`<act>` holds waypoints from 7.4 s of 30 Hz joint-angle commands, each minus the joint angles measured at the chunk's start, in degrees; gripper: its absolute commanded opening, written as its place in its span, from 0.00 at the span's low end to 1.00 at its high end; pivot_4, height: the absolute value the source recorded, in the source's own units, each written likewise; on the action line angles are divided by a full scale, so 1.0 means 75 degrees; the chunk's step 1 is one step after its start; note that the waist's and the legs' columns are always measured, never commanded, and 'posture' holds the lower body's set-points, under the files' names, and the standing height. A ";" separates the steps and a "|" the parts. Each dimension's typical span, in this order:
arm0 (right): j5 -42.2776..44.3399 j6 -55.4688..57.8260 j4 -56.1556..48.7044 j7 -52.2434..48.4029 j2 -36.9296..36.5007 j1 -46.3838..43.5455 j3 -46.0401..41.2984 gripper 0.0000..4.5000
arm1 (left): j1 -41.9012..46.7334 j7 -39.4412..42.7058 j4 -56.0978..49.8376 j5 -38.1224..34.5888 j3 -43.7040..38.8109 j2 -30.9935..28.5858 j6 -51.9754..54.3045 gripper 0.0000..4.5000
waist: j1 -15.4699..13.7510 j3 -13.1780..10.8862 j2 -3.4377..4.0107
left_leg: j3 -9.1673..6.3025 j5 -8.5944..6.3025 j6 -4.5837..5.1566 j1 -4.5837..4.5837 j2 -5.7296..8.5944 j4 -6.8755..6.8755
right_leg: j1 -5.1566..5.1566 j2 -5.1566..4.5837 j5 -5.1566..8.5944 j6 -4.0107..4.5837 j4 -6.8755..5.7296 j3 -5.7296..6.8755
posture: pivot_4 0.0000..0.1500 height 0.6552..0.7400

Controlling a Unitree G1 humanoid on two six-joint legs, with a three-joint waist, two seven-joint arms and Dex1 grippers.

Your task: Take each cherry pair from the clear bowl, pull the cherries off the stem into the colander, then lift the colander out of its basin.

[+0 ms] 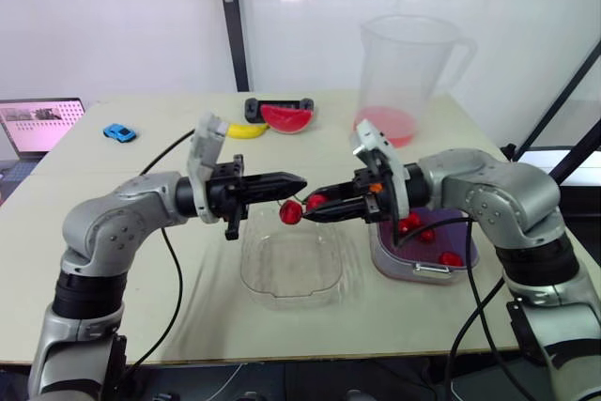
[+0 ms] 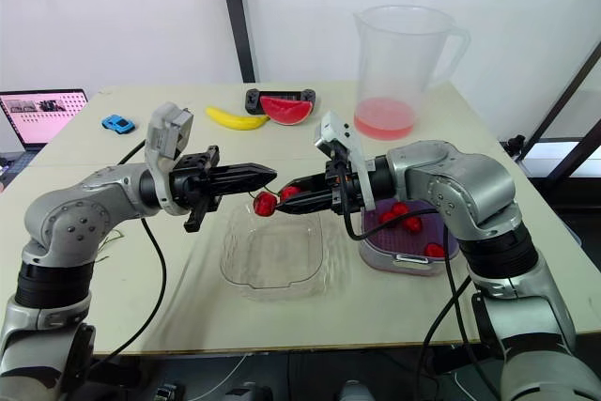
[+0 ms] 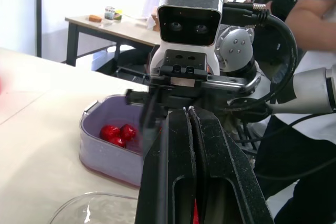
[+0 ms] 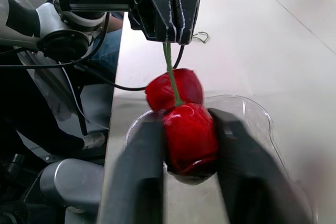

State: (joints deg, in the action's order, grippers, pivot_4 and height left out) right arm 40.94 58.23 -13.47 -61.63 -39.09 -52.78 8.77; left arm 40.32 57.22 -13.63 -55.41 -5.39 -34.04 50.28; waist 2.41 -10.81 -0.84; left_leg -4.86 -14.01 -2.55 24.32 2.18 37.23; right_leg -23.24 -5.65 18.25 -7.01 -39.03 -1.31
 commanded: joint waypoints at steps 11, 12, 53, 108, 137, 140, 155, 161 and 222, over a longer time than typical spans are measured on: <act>0.0003 -0.0075 -0.0284 -0.0441 -0.0695 0.0393 -0.0050 0.17 | 0.0191 0.0071 -0.0056 0.0038 -0.0085 -0.0054 -0.0172 0.00 | -0.0012 0.0000 0.0000 | 0.0001 -0.0002 0.0003 0.0001 0.0002 0.0001 | 0.0002 0.0000 0.0000 0.0000 0.0002 0.0000 | 1.00 1.00; -0.0036 -0.0094 -0.0260 -0.0504 -0.0813 0.0527 -0.0019 0.17 | 0.0194 0.0065 -0.0054 0.0037 -0.0083 -0.0051 -0.0178 0.00 | -0.0011 0.0000 0.0000 | 0.0001 -0.0002 0.0003 0.0001 0.0002 0.0001 | 0.0002 0.0000 0.0000 0.0000 0.0002 0.0000 | 1.00 1.00; -0.2251 -0.2977 0.2264 -0.1943 -0.3514 0.1003 -0.1957 0.99 | -0.0262 0.0052 0.0072 0.0231 -0.0215 -0.0121 -0.0597 0.00 | -0.0182 -0.0004 0.0004 | 0.0016 -0.0003 0.0004 0.0001 -0.0001 0.0000 | 0.0002 0.0001 0.0000 -0.0001 0.0011 -0.0007 | 1.00 1.00; -0.0056 -0.0798 -0.1042 0.1895 0.1307 0.0974 -0.0337 0.22 | 0.0427 0.0195 0.0446 0.0326 0.0057 0.0306 -0.0489 0.00 | -0.0156 -0.0003 0.0002 | 0.0003 0.0019 -0.0032 0.0002 0.0002 0.0003 | -0.0001 0.0002 0.0000 -0.0001 0.0001 -0.0001 | 1.00 1.00; -0.1548 -0.2113 0.0796 -0.0906 -0.4004 0.2327 -0.1064 0.22 | -0.0066 0.0117 0.0193 0.0219 -0.0208 0.0009 -0.0429 0.00 | -0.0180 -0.0006 0.0004 | 0.0018 -0.0010 0.0017 0.0002 0.0007 0.0004 | 0.0008 0.0004 0.0001 -0.0002 0.0013 0.0001 | 1.00 1.00; -0.1872 -0.2465 0.0932 -0.1133 -0.4053 0.2523 -0.0895 0.22 | -0.0121 0.0106 0.0169 0.0223 -0.0179 0.0016 -0.0450 0.00 | -0.0102 -0.0007 0.0007 | 0.0022 -0.0010 0.0017 -0.0005 0.0000 0.0001 | 0.0008 0.0007 0.0001 -0.0002 0.0011 -0.0008 | 1.00 1.00; -0.0881 -0.1837 0.1257 -0.1922 -0.3871 0.1610 -0.1992 1.00 | -0.0374 0.0008 -0.0016 0.0144 -0.0271 -0.0155 -0.0377 0.00 | -0.0182 -0.0009 0.0009 | 0.0017 -0.0007 0.0012 -0.0002 -0.0002 0.0003 | 0.0005 0.0001 0.0001 -0.0002 0.0009 -0.0008 | 1.00 1.00; 0.1024 -0.0615 0.1242 -0.2043 -0.3198 0.0354 -0.2797 1.00 | -0.0562 0.0003 0.0008 0.0144 -0.0518 -0.0489 -0.0356 0.00 | -0.0180 -0.0010 0.0006 | 0.0012 -0.0007 0.0012 -0.0002 -0.0005 0.0001 | 0.0007 0.0003 0.0001 -0.0002 0.0011 -0.0004 | 1.00 1.00; 0.1179 0.0178 -0.1312 0.0479 -0.3460 0.3982 -0.5173 1.00 | 0.0072 0.3936 0.2998 0.2256 -0.0297 -0.3079 -0.2304 0.99 | -0.0198 -0.0010 0.0014 | 0.0038 -0.0009 0.0014 0.0007 0.0005 0.0001 | 0.0002 -0.0006 0.0001 -0.0002 0.0003 0.0004 | 1.00 1.00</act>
State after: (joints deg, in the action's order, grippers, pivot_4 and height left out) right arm 48.82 58.84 -20.59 -59.33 -63.32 -23.55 -25.15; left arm 39.53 85.12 8.15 -39.14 -8.40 -57.09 34.09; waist 0.93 -10.89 -0.73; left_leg -4.57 -14.08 -2.44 24.36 2.23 37.23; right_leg -23.23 -5.69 18.25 -7.02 -39.01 -1.29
